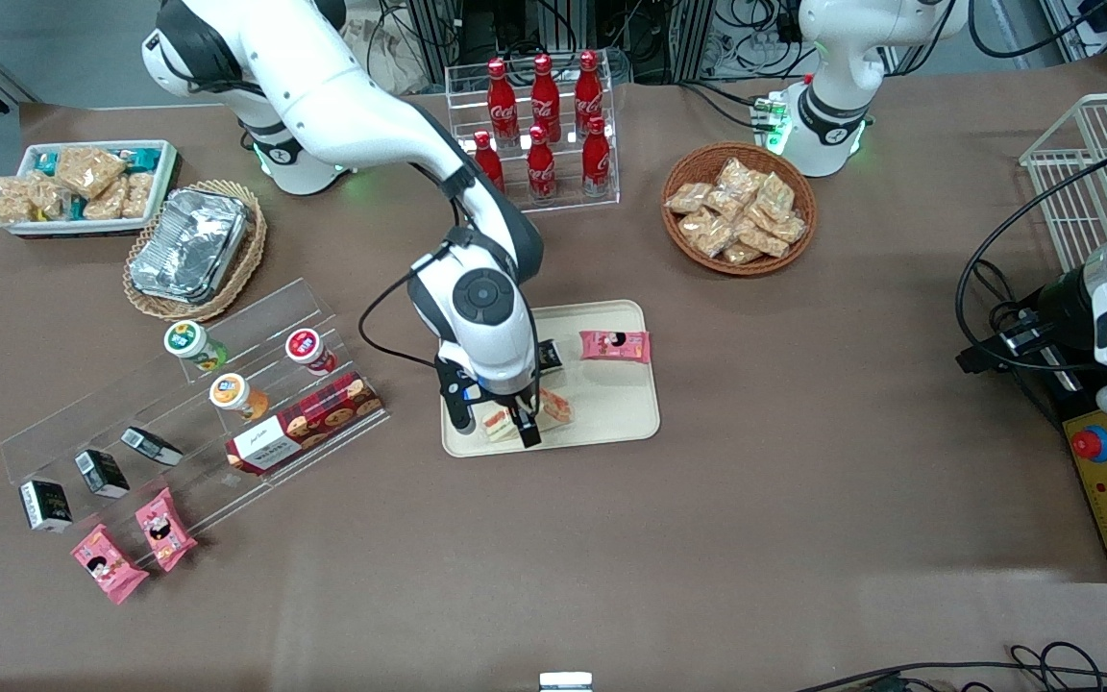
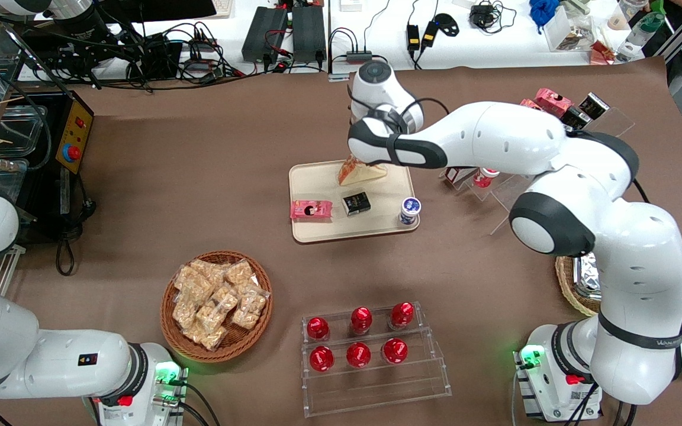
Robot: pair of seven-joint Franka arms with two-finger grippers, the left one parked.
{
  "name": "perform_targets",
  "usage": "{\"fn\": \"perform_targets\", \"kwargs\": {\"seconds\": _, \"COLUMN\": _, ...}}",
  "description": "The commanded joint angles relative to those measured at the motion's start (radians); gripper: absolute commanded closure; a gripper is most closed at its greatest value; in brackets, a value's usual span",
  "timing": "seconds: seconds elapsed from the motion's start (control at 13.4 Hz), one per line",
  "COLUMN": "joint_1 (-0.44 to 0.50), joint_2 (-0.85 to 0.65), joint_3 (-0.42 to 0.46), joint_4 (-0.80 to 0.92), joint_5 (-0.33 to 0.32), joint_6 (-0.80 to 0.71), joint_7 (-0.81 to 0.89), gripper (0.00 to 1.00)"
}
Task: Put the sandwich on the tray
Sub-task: 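Open the right gripper to release the sandwich on the tray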
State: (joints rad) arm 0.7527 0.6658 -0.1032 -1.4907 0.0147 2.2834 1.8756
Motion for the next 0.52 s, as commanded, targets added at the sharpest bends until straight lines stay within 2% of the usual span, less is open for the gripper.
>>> {"fn": "perform_targets", "kwargs": {"seconds": 0.0, "joint_1": -0.010, "joint_2": -0.139, "joint_3": 0.005, "joint_4": -0.011, "joint_5": -0.024, "joint_6": -0.132, "joint_7": -0.180, "gripper": 0.00}}
{"fn": "perform_targets", "kwargs": {"seconds": 0.3, "joint_1": -0.099, "joint_2": -0.316, "joint_3": 0.046, "joint_4": -0.013, "joint_5": -0.030, "joint_6": -0.303, "joint_7": -0.525, "gripper": 0.00}}
{"fn": "perform_targets", "kwargs": {"seconds": 0.45, "joint_1": -0.220, "joint_2": -0.385, "joint_3": 0.130, "joint_4": -0.013, "joint_5": -0.033, "joint_6": -0.392, "joint_7": -0.730, "gripper": 0.00}}
